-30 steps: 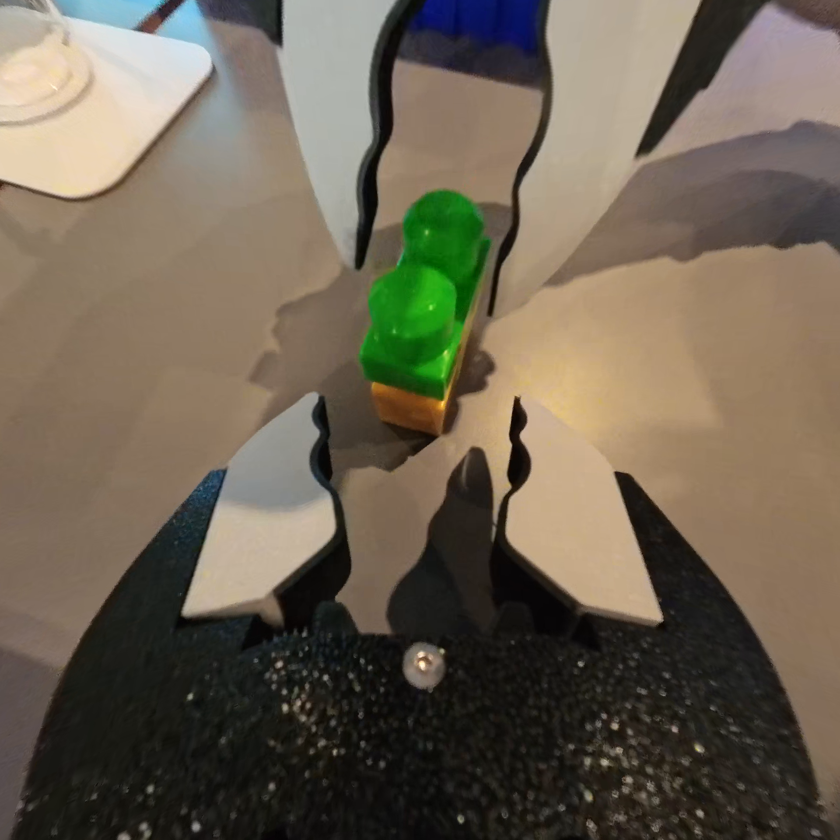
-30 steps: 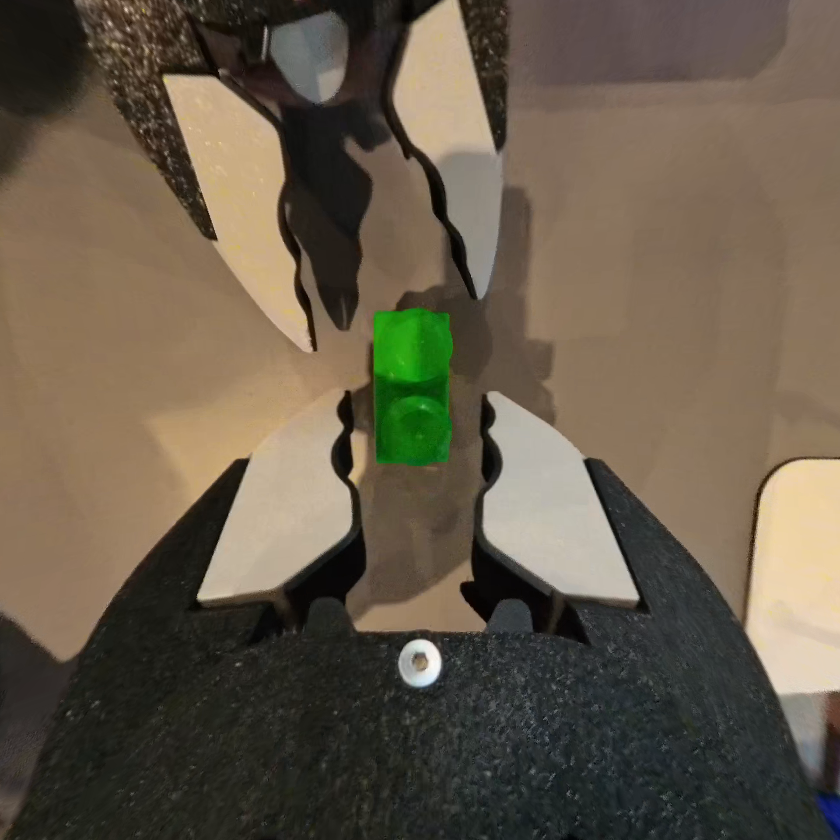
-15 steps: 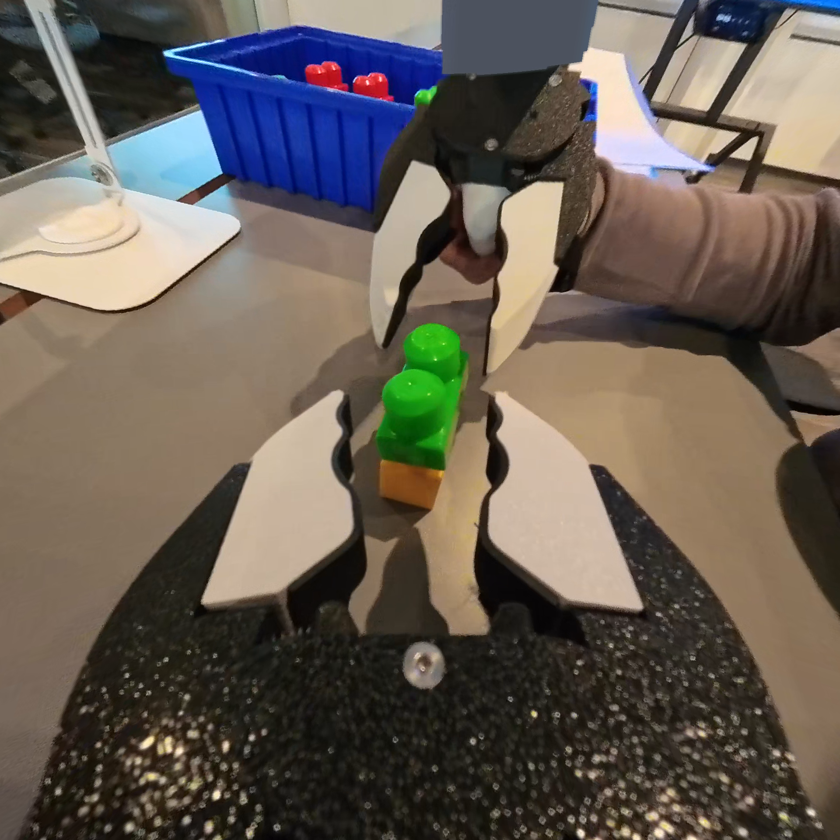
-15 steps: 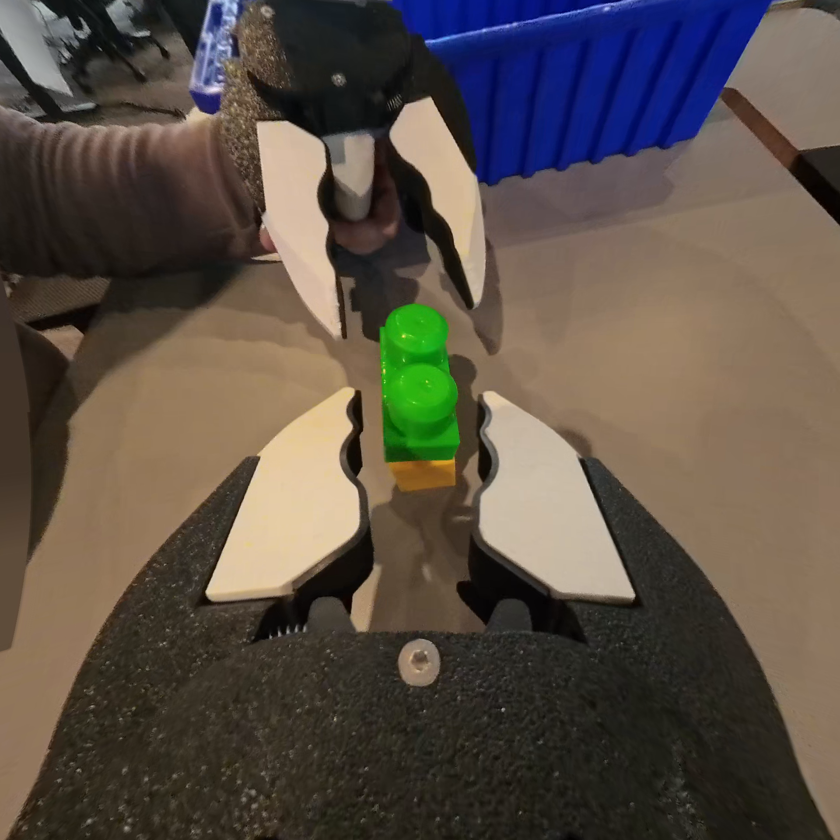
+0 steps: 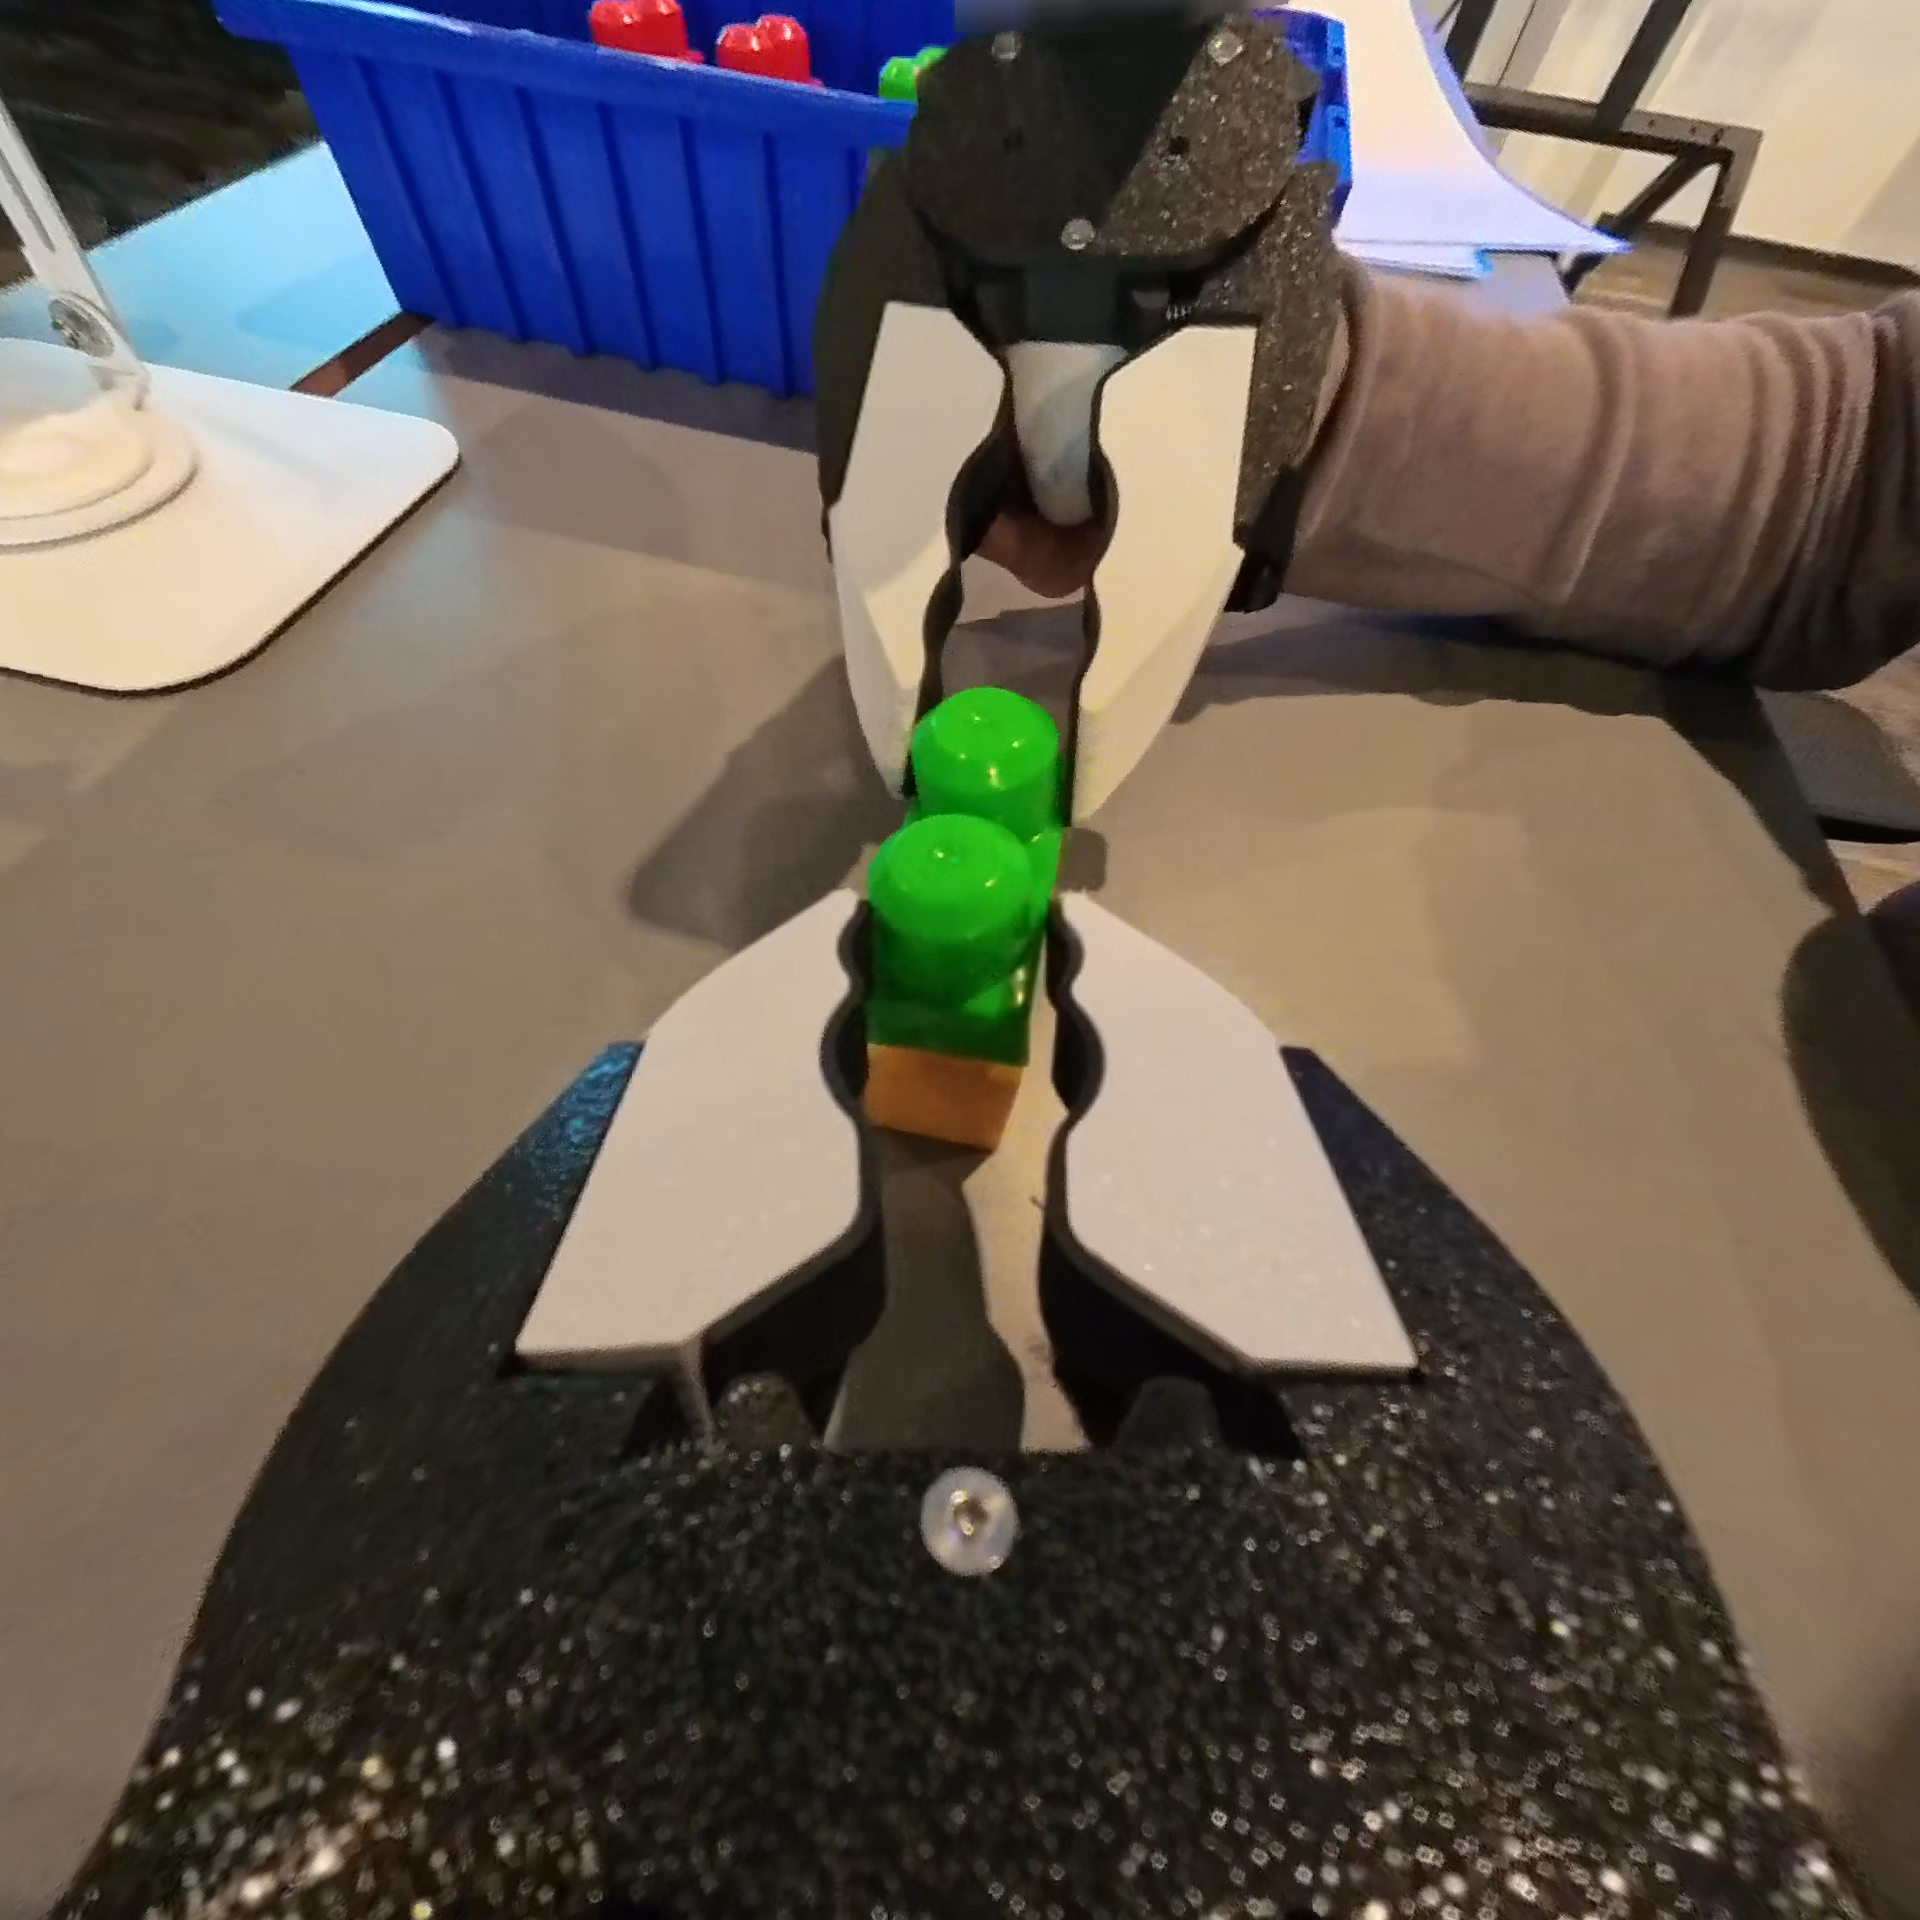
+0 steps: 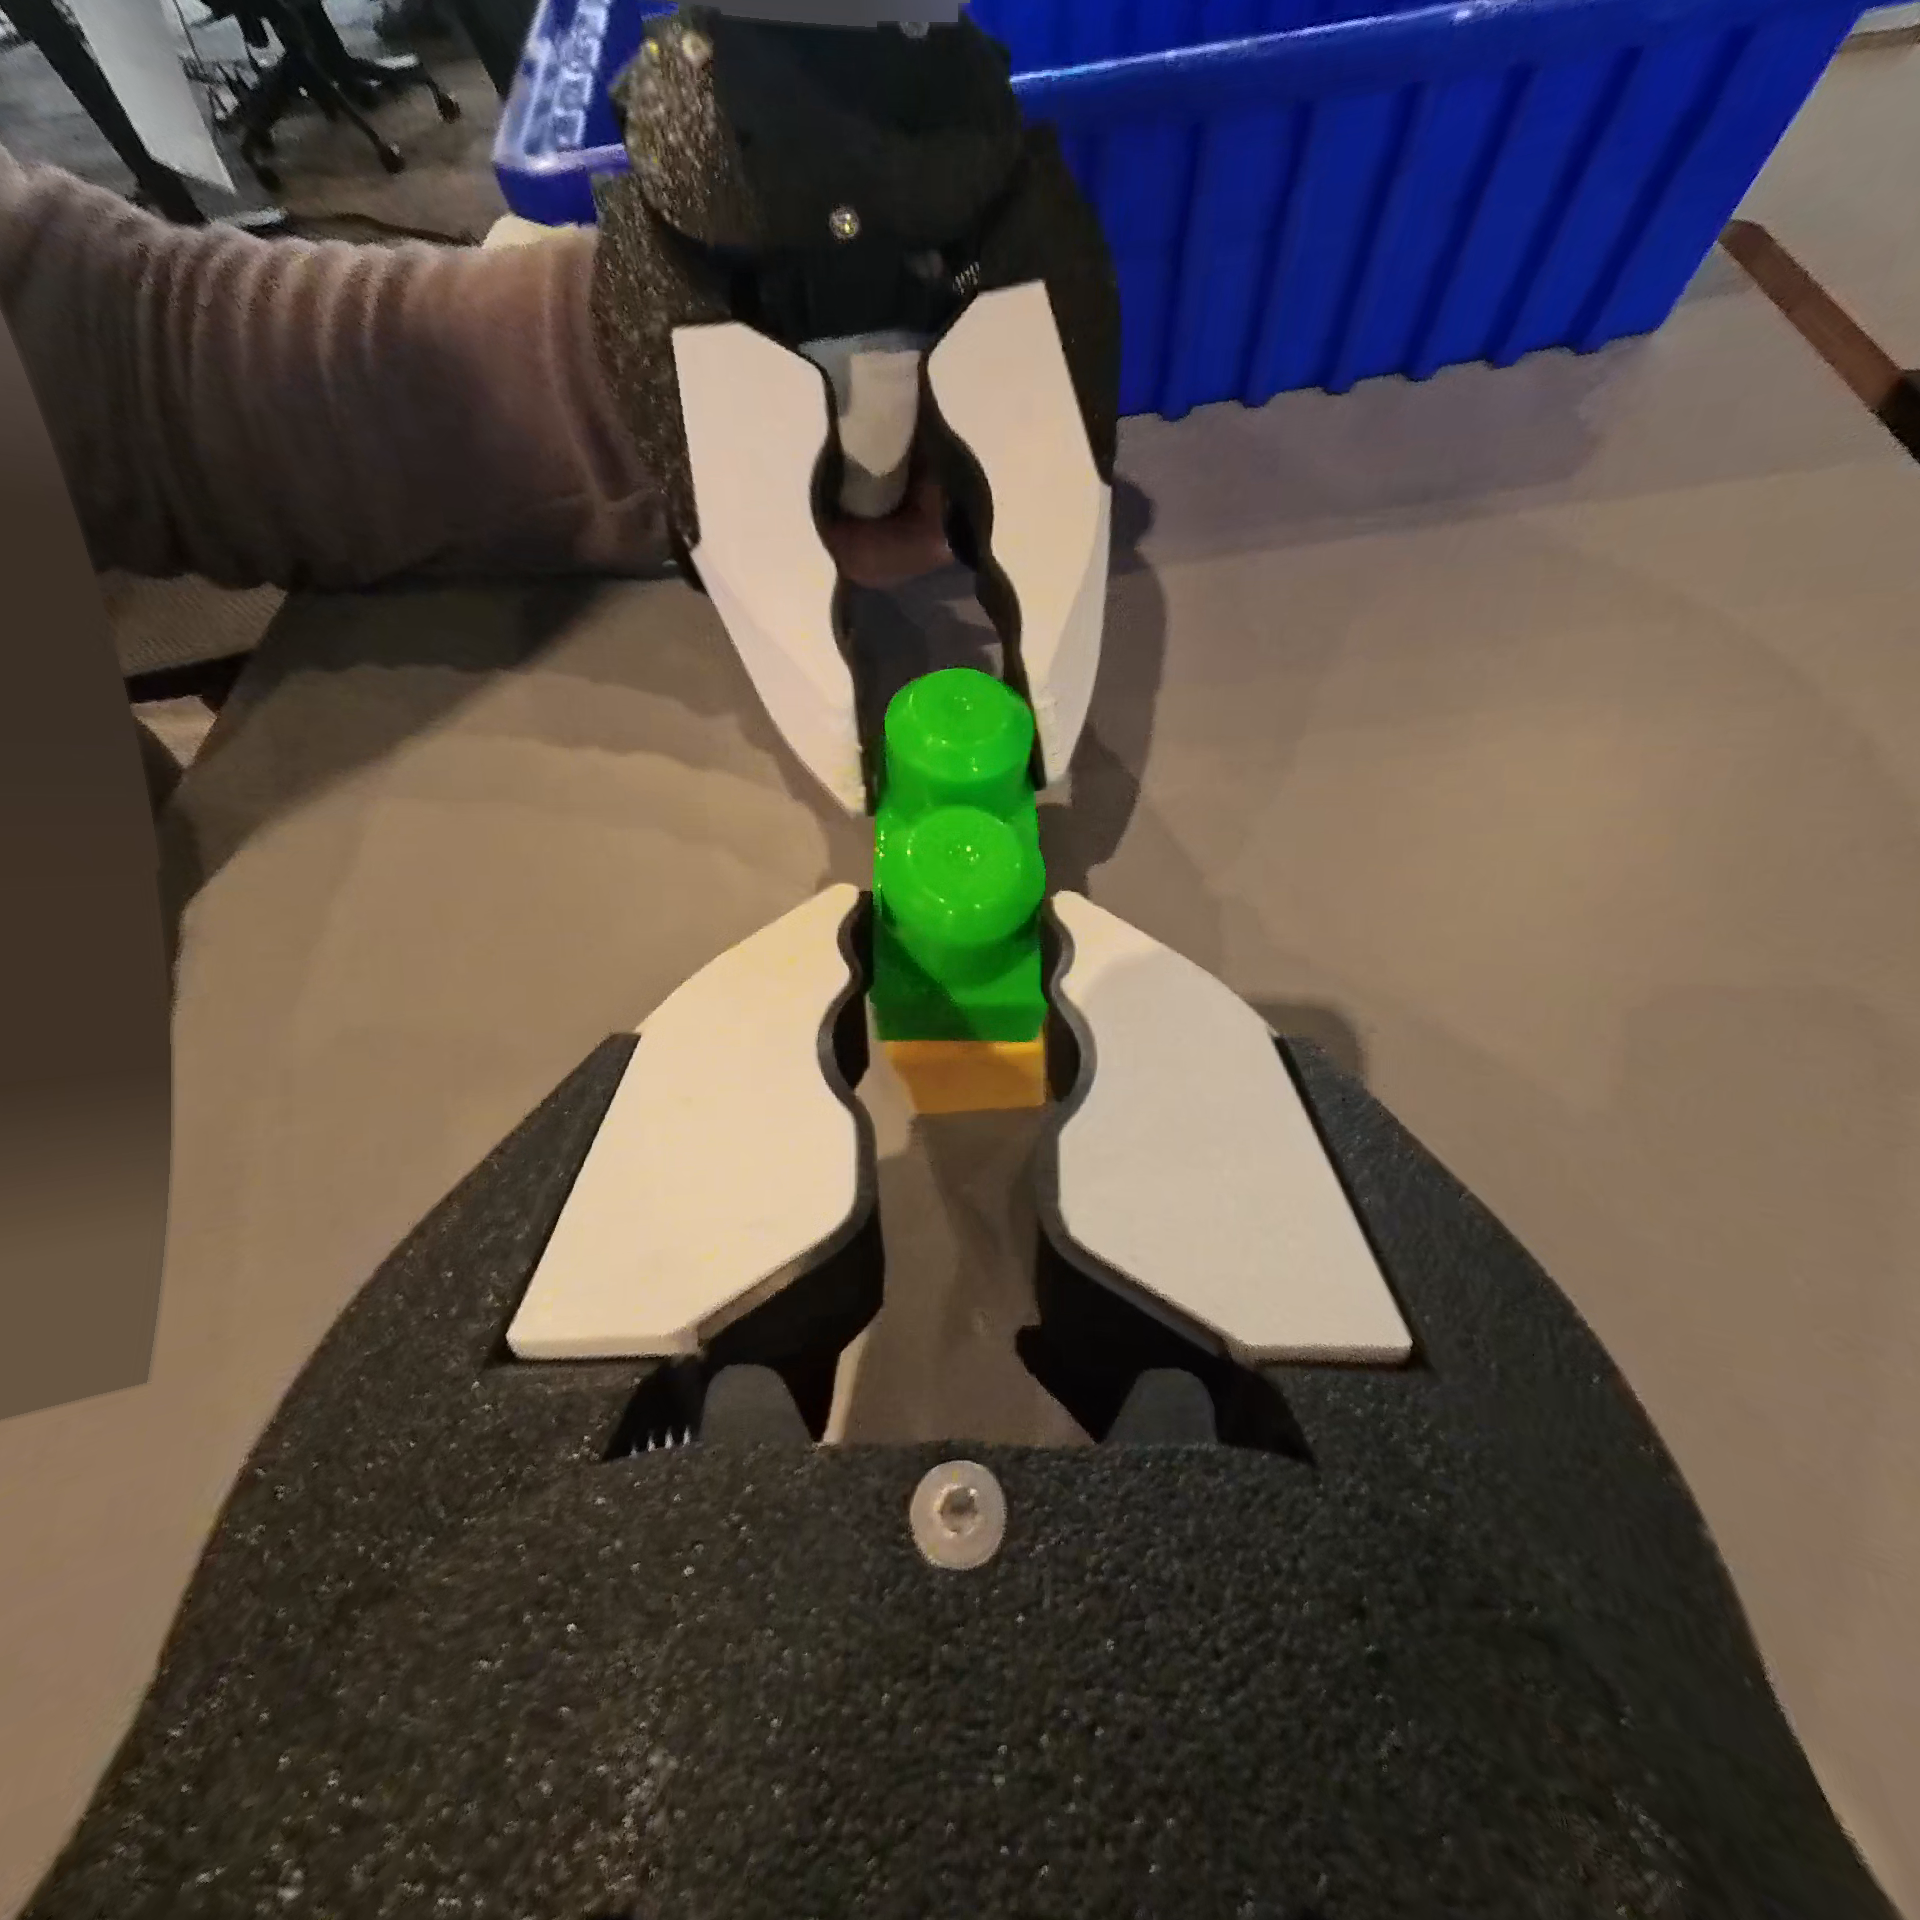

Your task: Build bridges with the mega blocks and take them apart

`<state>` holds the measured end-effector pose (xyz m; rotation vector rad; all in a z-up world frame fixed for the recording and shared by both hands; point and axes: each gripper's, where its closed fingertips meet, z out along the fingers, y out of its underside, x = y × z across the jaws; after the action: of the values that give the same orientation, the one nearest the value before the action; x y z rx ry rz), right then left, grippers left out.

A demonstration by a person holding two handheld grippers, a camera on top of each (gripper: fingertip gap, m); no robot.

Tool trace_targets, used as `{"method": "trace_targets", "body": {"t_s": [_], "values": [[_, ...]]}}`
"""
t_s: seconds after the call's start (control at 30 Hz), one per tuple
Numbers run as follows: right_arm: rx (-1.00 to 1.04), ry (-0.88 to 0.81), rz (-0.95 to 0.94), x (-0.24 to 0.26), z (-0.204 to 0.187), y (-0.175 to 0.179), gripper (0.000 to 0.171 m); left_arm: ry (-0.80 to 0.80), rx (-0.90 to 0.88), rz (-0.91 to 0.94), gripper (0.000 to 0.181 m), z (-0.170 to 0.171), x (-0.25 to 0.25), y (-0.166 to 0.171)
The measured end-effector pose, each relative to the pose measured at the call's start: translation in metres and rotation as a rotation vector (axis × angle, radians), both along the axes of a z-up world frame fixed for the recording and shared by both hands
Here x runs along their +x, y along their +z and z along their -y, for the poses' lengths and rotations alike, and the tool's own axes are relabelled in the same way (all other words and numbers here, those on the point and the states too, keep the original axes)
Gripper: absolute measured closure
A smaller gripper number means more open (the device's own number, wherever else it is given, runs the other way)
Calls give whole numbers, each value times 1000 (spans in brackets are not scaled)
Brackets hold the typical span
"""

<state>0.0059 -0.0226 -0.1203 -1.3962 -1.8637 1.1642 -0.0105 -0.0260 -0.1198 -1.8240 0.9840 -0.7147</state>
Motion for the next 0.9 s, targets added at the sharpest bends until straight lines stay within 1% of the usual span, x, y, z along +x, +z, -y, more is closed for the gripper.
{"method": "trace_targets", "body": {"t_s": [0.23,0.4,0.67,0.77,0.9], "values": [[84,26,24,2,2,0,142,-10,49,-11,151,3,1,0],[73,23,38,1,0,-1,141,6,37,42,151,2,0,0],[90,38,36,0,0,-3,142,-7,42,31,151,2,-1,-4],[64,35,-1,0,0,-4,142,-10,38,46,151,2,-1,-5],[33,36,-57,0,1,-4,142,-16,31,12,151,2,0,-6]]}}
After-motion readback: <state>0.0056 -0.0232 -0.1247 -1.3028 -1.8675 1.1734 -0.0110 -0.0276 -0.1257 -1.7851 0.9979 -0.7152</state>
